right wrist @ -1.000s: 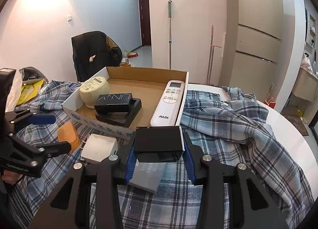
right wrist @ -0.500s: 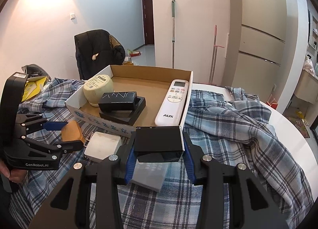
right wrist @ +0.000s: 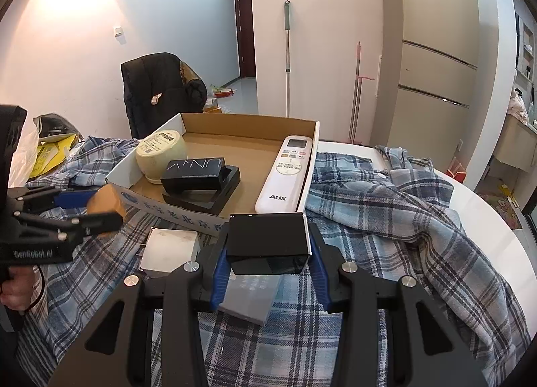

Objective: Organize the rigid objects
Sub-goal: 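Grasp the orange translucent soap box with the left gripper, then lower the orange soap box into the cardboard box and open the left gripper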

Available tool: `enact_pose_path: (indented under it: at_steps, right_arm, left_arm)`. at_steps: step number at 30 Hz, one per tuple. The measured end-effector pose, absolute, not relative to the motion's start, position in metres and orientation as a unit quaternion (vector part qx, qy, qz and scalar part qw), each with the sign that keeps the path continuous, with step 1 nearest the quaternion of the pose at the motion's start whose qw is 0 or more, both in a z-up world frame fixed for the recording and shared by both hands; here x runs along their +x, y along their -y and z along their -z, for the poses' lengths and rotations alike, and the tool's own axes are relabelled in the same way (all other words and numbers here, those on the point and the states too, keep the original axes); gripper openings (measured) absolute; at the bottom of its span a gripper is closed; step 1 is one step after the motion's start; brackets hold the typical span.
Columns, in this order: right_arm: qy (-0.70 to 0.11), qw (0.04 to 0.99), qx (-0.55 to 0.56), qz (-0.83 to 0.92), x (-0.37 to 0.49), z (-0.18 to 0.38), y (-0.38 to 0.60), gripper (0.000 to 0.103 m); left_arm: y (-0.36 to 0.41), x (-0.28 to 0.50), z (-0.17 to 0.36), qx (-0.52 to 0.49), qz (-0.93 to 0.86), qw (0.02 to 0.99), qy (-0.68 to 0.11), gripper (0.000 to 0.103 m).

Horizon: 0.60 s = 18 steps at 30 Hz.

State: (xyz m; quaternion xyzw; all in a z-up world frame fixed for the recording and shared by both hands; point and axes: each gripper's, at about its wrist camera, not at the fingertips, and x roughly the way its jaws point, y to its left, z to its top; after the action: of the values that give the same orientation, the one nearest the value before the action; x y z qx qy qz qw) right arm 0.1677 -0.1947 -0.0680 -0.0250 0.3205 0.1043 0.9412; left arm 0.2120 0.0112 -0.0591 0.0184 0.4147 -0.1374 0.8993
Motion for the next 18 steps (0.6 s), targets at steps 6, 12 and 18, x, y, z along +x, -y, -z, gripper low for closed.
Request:
enact_pose_path:
  at_steps: [6, 12, 18]
  right_arm:
    - [-0.305, 0.947, -0.019, -0.098, 0.165, 0.063, 0.198, 0.040]
    - [-0.279, 0.957, -0.008, -0.085, 0.162, 0.046, 0.205, 0.040]
    - [-0.257, 0.964, 0.003, -0.064, 0.164, 0.005, 0.206, 0.040]
  left_arm:
    - [-0.006, 0.207, 0.048, 0.029, 0.120, 0.910, -0.396, 0.066]
    - [-0.013, 0.203, 0.006, -0.020, 0.092, 0.927, -0.362, 0.066]
    - [-0.010, 0.229, -0.026, -0.035, 0.048, 0.919, -0.389, 0.066]
